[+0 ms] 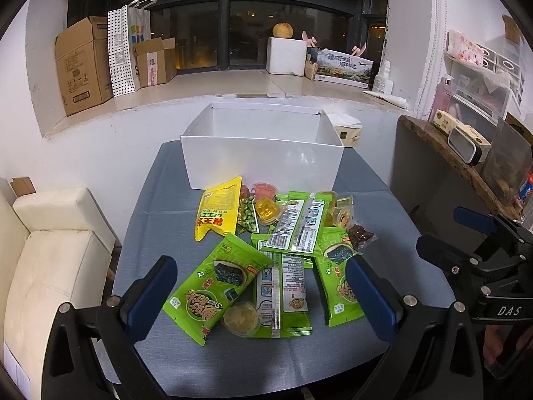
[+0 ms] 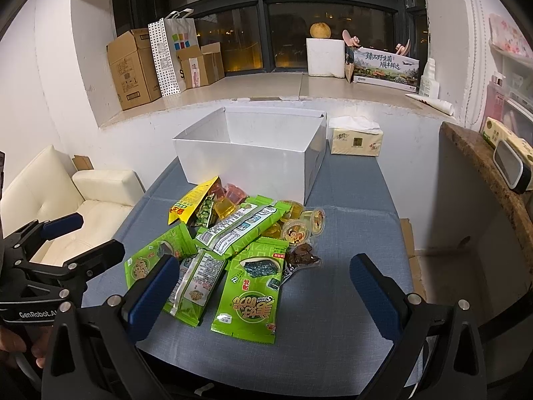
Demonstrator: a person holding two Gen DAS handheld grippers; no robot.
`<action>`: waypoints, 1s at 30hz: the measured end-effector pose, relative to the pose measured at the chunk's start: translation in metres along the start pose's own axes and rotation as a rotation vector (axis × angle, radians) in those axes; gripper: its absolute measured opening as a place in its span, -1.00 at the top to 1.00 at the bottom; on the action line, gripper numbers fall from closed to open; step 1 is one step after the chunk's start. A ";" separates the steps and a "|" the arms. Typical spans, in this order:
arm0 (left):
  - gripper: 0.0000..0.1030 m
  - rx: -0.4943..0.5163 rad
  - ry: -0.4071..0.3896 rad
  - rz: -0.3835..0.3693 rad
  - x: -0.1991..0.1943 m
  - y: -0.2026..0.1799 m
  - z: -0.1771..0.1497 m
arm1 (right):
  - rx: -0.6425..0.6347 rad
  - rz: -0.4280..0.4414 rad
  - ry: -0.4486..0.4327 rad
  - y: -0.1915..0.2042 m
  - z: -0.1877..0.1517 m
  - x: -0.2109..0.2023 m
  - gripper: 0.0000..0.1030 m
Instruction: Organize snacks
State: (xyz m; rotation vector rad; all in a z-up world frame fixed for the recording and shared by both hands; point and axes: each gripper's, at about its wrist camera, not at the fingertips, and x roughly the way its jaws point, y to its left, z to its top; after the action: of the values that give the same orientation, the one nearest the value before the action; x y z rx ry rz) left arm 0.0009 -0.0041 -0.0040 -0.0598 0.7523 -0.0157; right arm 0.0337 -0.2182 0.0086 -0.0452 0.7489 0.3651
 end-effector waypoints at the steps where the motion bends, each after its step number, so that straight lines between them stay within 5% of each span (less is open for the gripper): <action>1: -1.00 -0.001 0.000 0.000 0.000 0.000 0.000 | -0.001 -0.001 0.000 0.000 0.000 0.000 -1.00; 13: -1.00 0.000 0.009 -0.048 0.004 0.006 0.000 | -0.002 0.002 0.002 0.000 -0.001 0.001 -1.00; 19: -1.00 0.120 0.002 -0.097 0.017 0.018 -0.004 | 0.002 0.005 0.004 -0.001 -0.001 0.002 -1.00; 24: -1.00 0.264 0.082 -0.126 0.063 0.045 -0.016 | 0.006 0.006 0.010 -0.002 -0.002 0.004 -1.00; 30: -1.00 0.401 0.221 -0.253 0.115 0.068 -0.032 | 0.009 0.010 0.019 -0.002 -0.004 0.007 -1.00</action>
State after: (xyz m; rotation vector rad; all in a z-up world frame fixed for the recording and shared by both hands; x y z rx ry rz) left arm 0.0626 0.0579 -0.1097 0.2325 0.9458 -0.4187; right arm 0.0369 -0.2188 0.0008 -0.0364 0.7700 0.3709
